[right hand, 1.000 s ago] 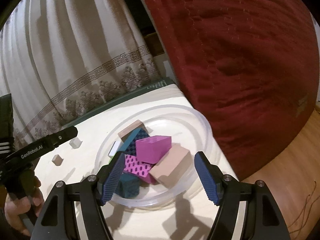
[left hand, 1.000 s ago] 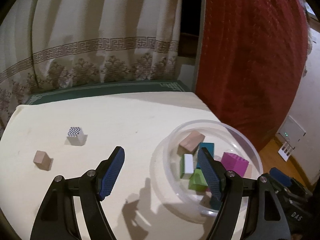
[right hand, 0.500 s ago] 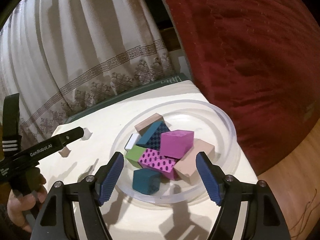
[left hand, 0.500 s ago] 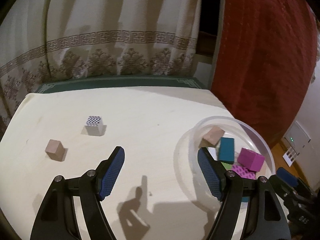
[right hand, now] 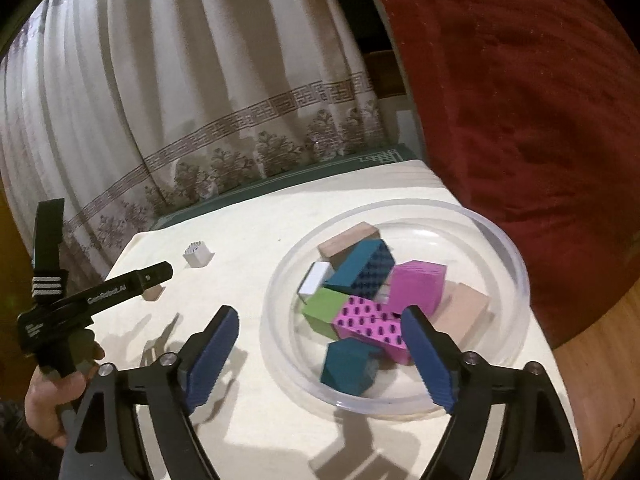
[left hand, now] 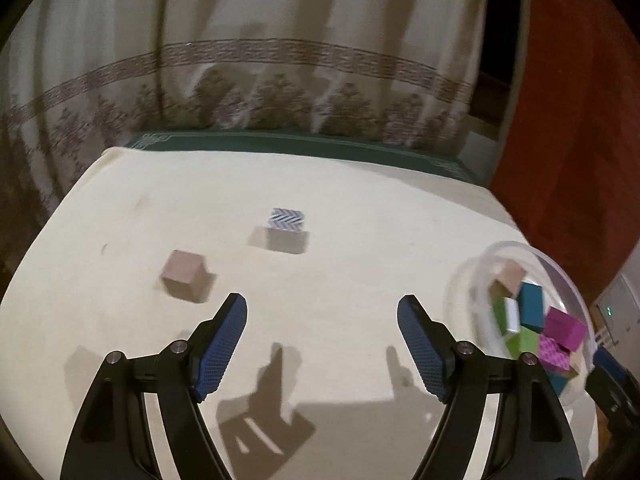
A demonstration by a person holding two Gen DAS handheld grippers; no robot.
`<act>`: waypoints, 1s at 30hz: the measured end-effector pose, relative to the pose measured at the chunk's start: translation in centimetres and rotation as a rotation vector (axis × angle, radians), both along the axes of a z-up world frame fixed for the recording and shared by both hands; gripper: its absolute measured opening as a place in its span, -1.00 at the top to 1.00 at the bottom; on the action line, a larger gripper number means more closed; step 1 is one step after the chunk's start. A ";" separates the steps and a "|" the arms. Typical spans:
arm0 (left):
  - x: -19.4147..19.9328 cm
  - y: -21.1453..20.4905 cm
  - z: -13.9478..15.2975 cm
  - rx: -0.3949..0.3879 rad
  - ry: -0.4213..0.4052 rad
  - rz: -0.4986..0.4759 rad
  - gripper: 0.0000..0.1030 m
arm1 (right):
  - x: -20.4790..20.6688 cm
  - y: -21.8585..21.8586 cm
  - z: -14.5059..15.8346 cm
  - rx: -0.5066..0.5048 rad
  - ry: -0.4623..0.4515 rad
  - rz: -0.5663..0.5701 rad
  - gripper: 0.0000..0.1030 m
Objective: Organize rigid objects
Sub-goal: 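Withdraw both tools from the bowl and move the left tool toward the tan cube, then close the left tool on the small tan cube and lift it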
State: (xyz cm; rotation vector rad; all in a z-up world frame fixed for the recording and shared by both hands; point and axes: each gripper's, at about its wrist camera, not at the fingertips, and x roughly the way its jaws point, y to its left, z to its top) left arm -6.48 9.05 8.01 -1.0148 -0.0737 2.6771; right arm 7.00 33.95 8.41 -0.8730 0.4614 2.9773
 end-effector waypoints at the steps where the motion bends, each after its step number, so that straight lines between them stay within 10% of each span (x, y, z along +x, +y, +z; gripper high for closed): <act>1: -0.2 -0.5 -0.1 -0.001 -0.003 0.011 -0.53 | 0.0 -0.1 0.0 0.002 0.000 0.004 -0.76; 21: -5.8 -6.6 -3.4 -0.067 -0.048 0.189 -0.50 | -2.0 -4.1 0.2 0.062 -0.013 0.138 -0.79; 30: -8.3 -6.8 -5.2 -0.085 -0.087 0.189 0.11 | -3.6 -6.2 0.0 0.073 -0.050 0.216 -0.79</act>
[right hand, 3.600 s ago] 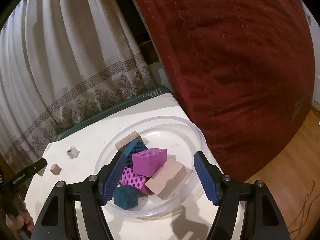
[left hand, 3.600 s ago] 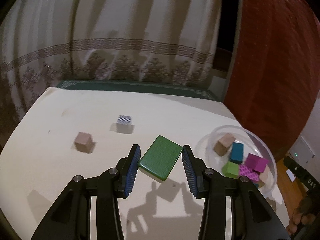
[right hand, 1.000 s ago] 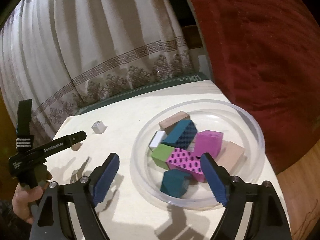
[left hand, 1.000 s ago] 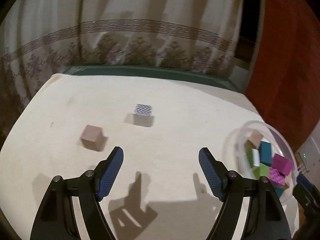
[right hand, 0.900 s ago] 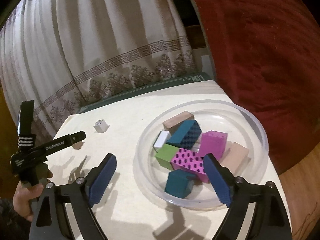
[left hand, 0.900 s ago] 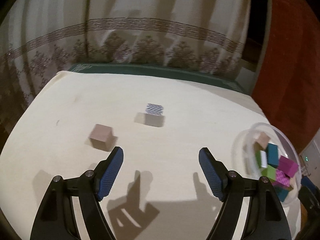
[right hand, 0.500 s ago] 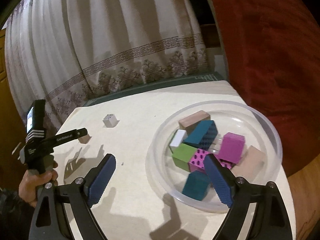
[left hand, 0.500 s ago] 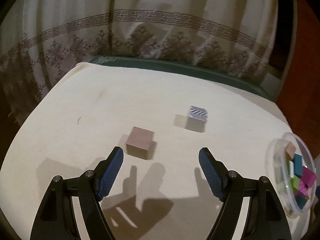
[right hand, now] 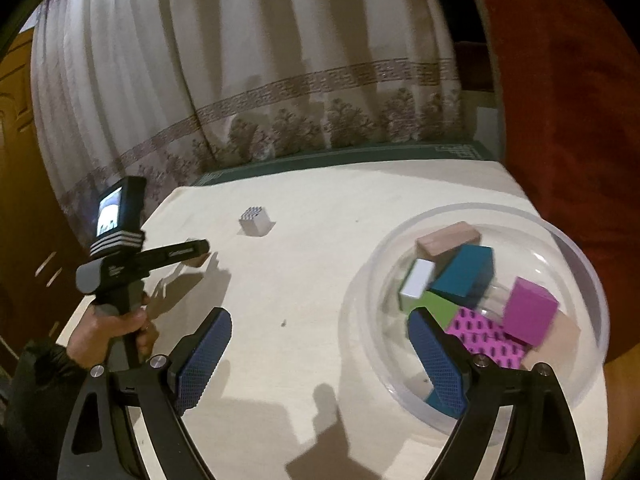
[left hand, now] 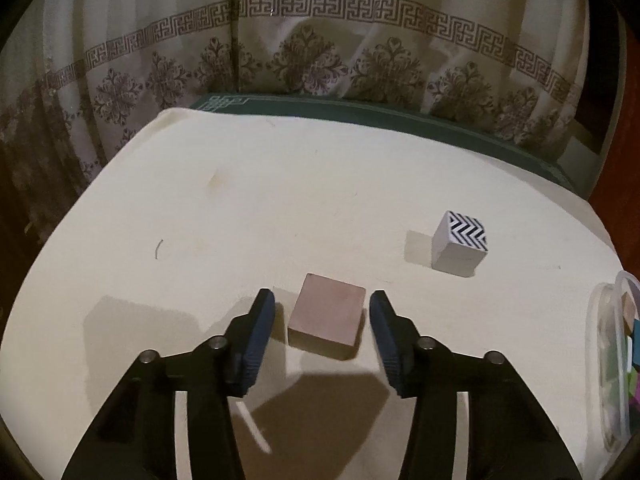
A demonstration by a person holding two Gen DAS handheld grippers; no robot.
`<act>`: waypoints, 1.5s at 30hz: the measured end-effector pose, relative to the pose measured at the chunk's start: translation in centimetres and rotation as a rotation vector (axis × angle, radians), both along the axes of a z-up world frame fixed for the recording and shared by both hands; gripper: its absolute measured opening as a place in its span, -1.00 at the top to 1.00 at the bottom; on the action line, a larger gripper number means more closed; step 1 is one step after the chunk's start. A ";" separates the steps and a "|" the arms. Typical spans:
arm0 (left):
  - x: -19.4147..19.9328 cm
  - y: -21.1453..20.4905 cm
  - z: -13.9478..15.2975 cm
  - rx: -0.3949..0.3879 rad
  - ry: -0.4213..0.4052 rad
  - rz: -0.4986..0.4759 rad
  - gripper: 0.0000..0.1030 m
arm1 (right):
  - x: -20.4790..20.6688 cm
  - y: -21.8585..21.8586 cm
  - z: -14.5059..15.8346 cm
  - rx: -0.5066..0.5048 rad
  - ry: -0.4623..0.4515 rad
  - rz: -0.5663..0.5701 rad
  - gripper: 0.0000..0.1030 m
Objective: Organize rigid objects
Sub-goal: 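Close the left tool on the small tan cube and lift it, then grasp the zigzag cube with the right tool while the left tool holds the tan cube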
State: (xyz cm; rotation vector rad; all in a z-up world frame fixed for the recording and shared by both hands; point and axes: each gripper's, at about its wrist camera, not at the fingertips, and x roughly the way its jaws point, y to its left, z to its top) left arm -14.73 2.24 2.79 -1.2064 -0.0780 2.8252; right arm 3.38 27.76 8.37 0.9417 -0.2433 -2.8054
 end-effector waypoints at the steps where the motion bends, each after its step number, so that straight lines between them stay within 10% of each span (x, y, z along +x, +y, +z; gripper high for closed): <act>1: -0.1 -0.1 -0.2 0.010 -0.006 -0.001 0.22 | -0.3 -0.3 0.0 0.006 -0.003 0.009 -0.79; 45: 3.0 -5.0 2.9 0.185 0.143 0.090 0.31 | -21.5 -12.9 -3.0 0.133 -0.148 0.132 -0.28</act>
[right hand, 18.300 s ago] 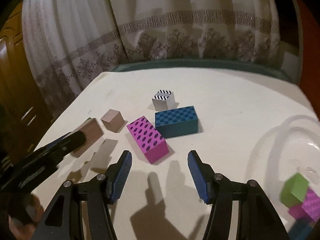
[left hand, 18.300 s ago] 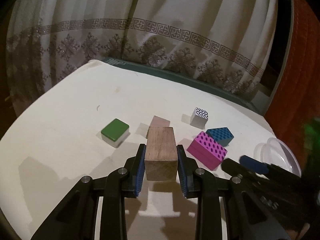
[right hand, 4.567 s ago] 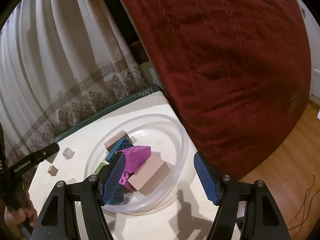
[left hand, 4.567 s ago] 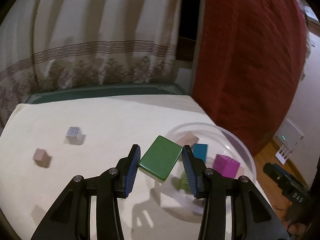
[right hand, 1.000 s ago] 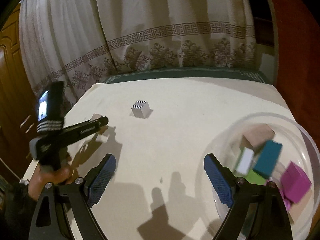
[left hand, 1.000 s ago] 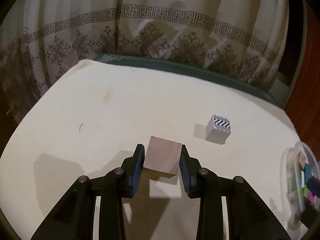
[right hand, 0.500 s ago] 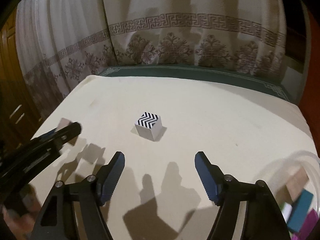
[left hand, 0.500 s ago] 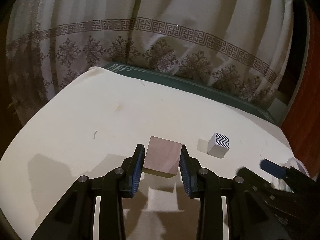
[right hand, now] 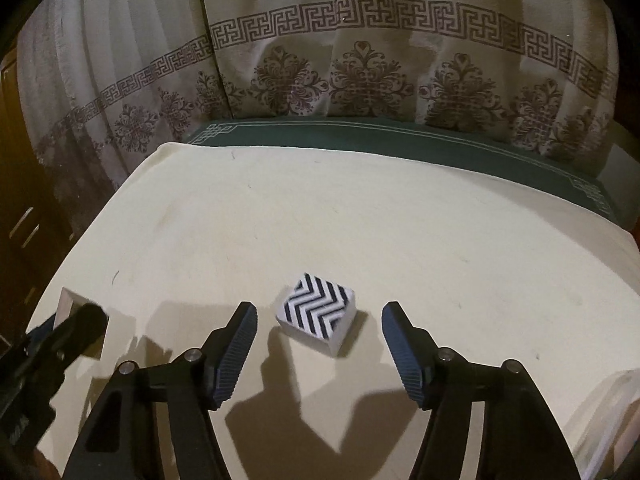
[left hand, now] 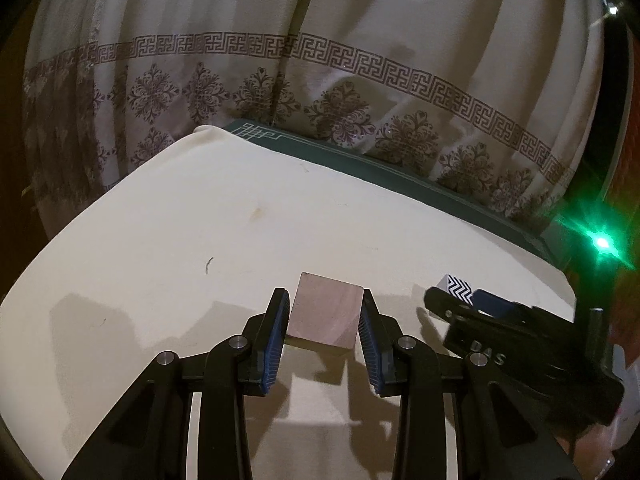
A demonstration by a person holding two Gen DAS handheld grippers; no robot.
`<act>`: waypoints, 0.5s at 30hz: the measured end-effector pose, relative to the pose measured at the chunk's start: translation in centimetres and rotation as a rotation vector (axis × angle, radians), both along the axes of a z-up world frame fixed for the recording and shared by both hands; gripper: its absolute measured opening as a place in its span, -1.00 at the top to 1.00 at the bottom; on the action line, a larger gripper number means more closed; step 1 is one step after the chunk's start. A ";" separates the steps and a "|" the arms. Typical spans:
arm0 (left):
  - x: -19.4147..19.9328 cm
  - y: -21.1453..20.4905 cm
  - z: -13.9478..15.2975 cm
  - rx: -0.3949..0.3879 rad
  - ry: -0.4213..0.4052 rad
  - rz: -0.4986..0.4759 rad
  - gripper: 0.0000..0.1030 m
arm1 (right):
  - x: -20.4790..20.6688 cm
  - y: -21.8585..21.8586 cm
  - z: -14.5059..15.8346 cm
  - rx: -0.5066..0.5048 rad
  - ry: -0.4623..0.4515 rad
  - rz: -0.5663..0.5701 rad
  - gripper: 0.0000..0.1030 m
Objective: Organize rigid objects
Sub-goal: 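Grasp the zigzag cube with the right tool while the left tool holds the tan cube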
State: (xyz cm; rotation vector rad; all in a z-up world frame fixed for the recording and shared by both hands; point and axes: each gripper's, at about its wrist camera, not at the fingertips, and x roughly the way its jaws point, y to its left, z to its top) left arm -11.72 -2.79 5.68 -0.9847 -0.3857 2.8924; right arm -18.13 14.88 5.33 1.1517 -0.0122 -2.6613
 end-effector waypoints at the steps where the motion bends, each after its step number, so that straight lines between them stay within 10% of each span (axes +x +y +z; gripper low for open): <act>1: 0.0 -0.1 0.0 0.003 0.000 0.002 0.31 | -0.2 -0.2 -0.1 0.003 -0.003 0.003 -0.27; 15: 0.0 0.0 -0.2 0.006 -0.009 0.001 0.31 | -0.7 0.1 -0.7 -0.021 -0.027 -0.018 0.19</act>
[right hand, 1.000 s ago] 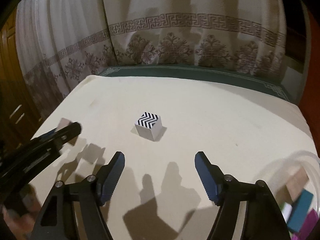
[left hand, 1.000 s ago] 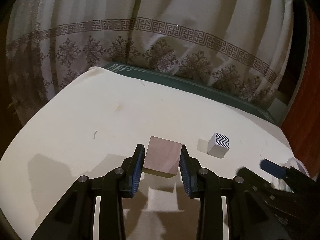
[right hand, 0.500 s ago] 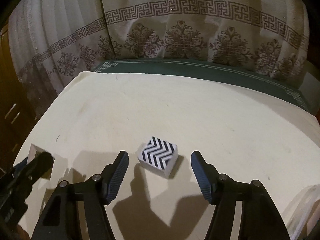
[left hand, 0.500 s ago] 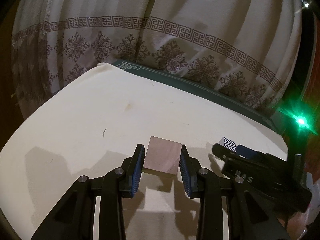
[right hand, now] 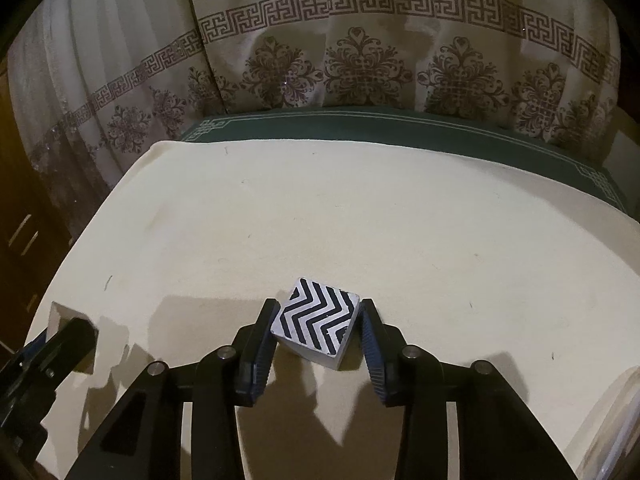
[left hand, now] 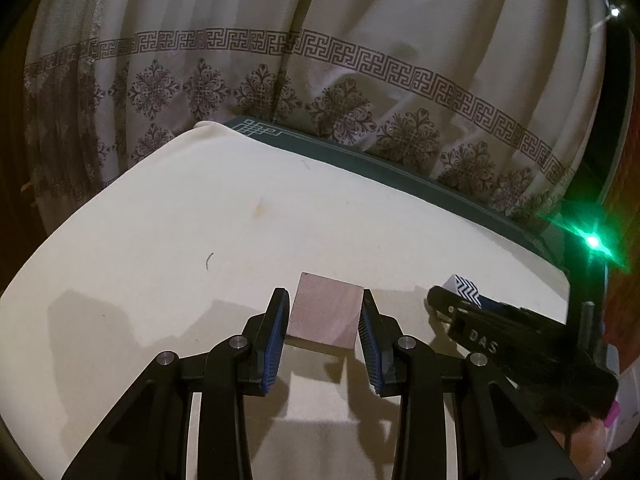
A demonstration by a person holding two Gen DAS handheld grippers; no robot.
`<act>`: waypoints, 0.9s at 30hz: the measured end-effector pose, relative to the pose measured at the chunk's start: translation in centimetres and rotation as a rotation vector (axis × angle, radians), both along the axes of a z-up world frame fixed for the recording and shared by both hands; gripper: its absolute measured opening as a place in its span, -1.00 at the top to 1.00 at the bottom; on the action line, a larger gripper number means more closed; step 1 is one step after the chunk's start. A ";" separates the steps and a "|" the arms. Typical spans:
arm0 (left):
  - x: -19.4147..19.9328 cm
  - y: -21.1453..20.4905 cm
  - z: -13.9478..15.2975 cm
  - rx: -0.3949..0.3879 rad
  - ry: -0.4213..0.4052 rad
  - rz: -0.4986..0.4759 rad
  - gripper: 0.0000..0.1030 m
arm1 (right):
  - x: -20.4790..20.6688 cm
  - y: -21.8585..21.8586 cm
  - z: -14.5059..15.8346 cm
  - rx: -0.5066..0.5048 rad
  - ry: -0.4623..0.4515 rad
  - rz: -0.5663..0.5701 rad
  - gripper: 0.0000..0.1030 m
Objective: Organize rigid objects
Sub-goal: 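Grasp the zigzag cube with the right tool while the left tool holds the tan cube, then carry the zigzag cube over the bowl and open the right tool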
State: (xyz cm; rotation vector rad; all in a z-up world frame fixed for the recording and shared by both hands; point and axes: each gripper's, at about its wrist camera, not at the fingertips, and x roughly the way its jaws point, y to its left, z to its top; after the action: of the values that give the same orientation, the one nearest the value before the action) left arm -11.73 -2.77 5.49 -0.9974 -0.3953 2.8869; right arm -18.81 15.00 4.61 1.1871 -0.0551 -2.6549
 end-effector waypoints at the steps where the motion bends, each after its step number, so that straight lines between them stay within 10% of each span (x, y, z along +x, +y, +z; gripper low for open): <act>1: 0.0 0.0 0.0 -0.002 0.000 0.002 0.31 | 0.3 0.0 0.1 0.003 0.003 0.000 0.19; 27: 0.9 2.1 0.3 -0.012 0.021 -0.061 0.31 | 14.8 3.9 4.3 -0.062 0.145 -0.066 0.23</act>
State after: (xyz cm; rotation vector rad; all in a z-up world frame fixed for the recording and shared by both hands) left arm -10.84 -0.67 5.78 -0.9629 -0.3406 2.8463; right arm -4.00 18.93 8.93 0.9876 -0.1535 -2.7669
